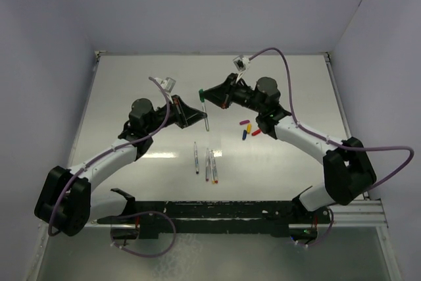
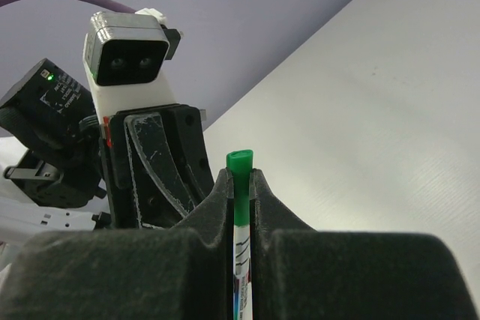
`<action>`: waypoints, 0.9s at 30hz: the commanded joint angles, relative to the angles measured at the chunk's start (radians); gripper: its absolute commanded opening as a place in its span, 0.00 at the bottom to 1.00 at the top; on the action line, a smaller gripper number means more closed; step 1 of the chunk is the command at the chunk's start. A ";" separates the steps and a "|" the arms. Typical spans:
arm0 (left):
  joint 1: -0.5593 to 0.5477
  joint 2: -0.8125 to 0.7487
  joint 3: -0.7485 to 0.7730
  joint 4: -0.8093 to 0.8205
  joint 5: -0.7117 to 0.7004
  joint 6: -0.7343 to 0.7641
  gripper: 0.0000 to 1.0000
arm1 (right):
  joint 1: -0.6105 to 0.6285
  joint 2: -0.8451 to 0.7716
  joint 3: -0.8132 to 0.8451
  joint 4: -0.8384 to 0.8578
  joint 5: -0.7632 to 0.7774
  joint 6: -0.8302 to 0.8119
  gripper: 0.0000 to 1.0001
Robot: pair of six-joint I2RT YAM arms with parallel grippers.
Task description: Insert the pens into the pen caps
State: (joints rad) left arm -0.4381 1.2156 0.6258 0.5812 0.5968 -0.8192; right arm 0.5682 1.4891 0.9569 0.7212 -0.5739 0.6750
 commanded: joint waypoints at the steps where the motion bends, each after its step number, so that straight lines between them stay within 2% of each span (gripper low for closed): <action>1: 0.053 -0.023 0.069 0.211 -0.117 0.005 0.00 | 0.031 -0.011 -0.019 -0.173 -0.142 -0.012 0.08; 4: 0.053 -0.035 0.054 0.153 -0.108 0.026 0.00 | 0.031 -0.005 0.012 -0.159 -0.132 -0.012 0.29; 10: 0.053 -0.087 0.009 0.034 -0.112 0.083 0.00 | 0.030 0.007 0.127 -0.139 -0.066 -0.036 0.55; 18: 0.053 -0.104 0.006 -0.175 -0.225 0.182 0.00 | 0.025 -0.015 0.220 -0.282 0.024 -0.145 0.59; 20: 0.053 -0.080 0.018 -0.213 -0.255 0.195 0.00 | 0.025 -0.040 0.218 -0.353 0.100 -0.183 0.60; 23: 0.053 -0.021 0.048 -0.282 -0.298 0.208 0.00 | 0.025 -0.078 0.223 -0.488 0.291 -0.211 0.60; 25: 0.053 0.037 0.092 -0.347 -0.323 0.218 0.00 | 0.022 -0.086 0.245 -0.600 0.436 -0.217 0.66; 27: 0.053 0.098 0.135 -0.410 -0.344 0.232 0.00 | 0.013 -0.077 0.278 -0.680 0.497 -0.242 0.67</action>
State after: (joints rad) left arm -0.3874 1.2312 0.6617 0.2913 0.3283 -0.6407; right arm 0.5938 1.4368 1.1511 0.2379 -0.3218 0.5007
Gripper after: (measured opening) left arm 0.033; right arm 0.662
